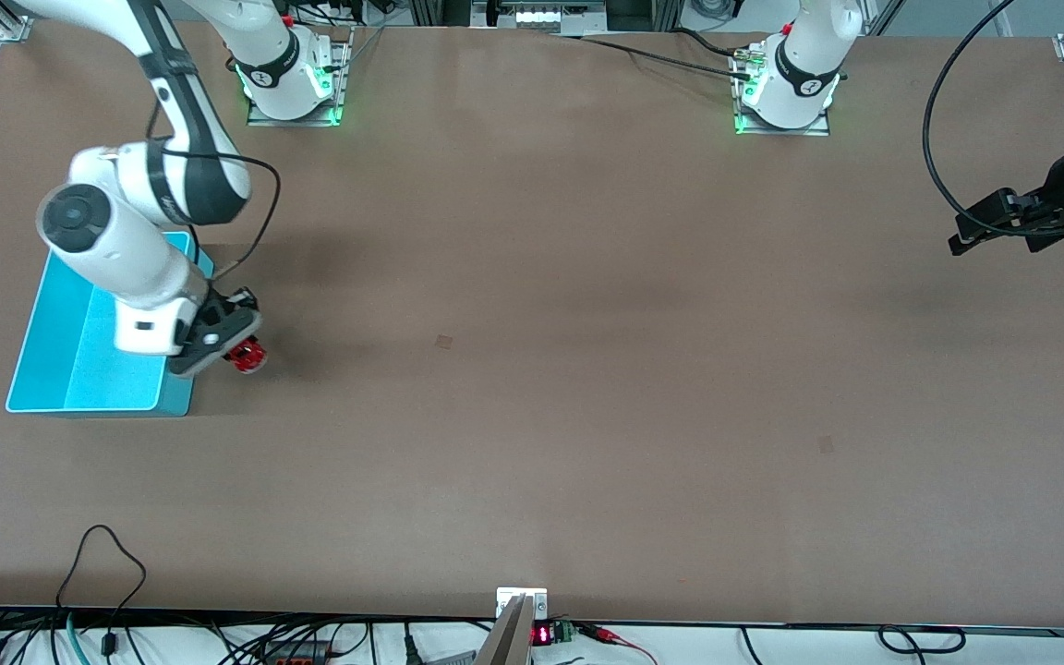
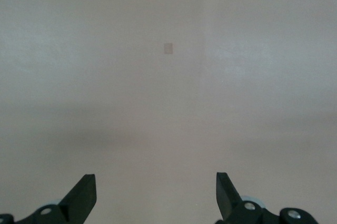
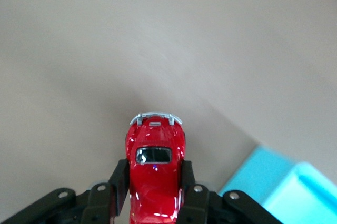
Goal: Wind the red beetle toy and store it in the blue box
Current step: 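Lift the red car with the right gripper over the cyan box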
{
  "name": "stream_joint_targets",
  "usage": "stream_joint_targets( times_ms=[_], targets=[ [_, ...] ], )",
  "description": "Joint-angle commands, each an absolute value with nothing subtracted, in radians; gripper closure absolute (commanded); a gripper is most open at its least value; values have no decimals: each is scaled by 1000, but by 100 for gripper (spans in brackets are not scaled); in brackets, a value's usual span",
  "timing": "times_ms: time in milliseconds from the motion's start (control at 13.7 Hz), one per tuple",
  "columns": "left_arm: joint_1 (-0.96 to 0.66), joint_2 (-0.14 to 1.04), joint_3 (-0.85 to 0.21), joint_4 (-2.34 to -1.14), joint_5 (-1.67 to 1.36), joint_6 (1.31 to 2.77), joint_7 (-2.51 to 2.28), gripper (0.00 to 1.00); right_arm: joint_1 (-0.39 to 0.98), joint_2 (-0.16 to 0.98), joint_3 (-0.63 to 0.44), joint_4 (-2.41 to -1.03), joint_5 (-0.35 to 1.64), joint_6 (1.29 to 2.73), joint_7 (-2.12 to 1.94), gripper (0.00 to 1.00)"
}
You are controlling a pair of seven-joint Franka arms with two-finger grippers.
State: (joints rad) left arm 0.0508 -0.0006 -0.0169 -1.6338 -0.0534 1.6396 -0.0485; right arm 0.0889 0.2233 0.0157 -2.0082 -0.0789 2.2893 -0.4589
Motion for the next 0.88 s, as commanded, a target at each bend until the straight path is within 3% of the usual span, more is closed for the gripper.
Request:
stream_joint_targets(
  times_ms=[0, 146, 219, 511, 803],
  targets=[
    [52, -12, -15, -1641, -38, 1647, -23, 0, 184, 183, -191, -1983, -64, 2169, -290, 99],
    [52, -12, -15, -1641, -38, 1651, -23, 0, 264, 186, -363, -1961, -61, 2155, -281, 99],
    [52, -12, -15, -1641, -38, 1657, -23, 0, 261, 190, -397, -1968, -61, 2152, -279, 99],
    [52, -12, -17, -1641, -32, 1658, -23, 0, 198, 261, -429, -1997, -61, 2170, -295, 100],
    [52, -12, -17, -1641, -23, 1672, -23, 0, 143, 278, -430, -2141, -71, 2345, -310, 100]
  ],
)
